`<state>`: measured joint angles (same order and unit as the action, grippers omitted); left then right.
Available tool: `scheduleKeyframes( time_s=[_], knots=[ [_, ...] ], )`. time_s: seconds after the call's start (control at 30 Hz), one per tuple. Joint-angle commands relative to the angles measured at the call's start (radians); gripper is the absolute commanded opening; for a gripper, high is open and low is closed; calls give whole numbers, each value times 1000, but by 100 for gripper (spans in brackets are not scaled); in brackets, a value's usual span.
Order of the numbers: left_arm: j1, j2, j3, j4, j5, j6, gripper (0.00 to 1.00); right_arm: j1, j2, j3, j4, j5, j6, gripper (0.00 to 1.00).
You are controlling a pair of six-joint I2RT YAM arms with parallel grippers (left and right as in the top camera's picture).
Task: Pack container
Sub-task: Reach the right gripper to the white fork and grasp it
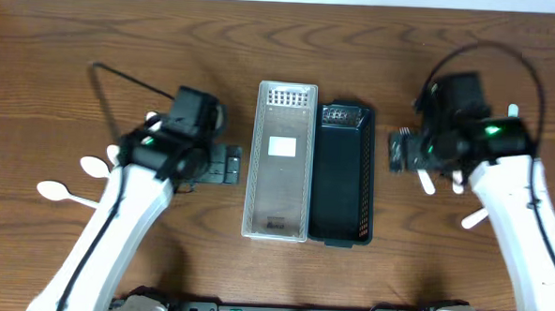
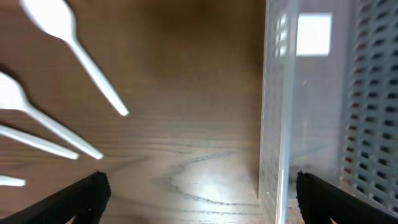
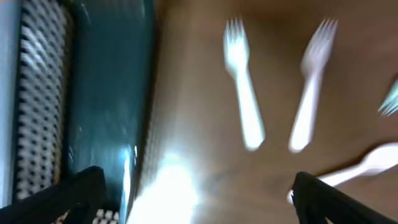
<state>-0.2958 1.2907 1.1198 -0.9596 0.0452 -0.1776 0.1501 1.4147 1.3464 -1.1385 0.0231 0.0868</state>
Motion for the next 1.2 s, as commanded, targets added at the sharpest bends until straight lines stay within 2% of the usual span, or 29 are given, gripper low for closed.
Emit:
scheduleKeyframes(
  time_s=[0.0, 0.2, 0.4, 0.53, 0.9, 1.17],
  knots=[
    [36, -99, 24, -21, -13, -14, 98, -55, -1, 124, -9, 30, -66, 99],
    [151, -216, 23, -54, -53, -117, 98, -181, 69, 183, -27, 17, -151, 99],
    [250, -224, 23, -57, -58, -124, 98, -230, 246, 183, -34, 18, -278, 99],
    [269, -220, 23, -56, -58, -124, 98, -232, 343, 183, -24, 19, -348, 99],
    [269, -219, 23, -41, -58, -124, 98, -222, 571, 183, -27, -2, -418, 99],
    [269, -219, 23, -42, -58, -124, 98, -196, 673, 183, -12, -2, -440, 99]
  ],
)
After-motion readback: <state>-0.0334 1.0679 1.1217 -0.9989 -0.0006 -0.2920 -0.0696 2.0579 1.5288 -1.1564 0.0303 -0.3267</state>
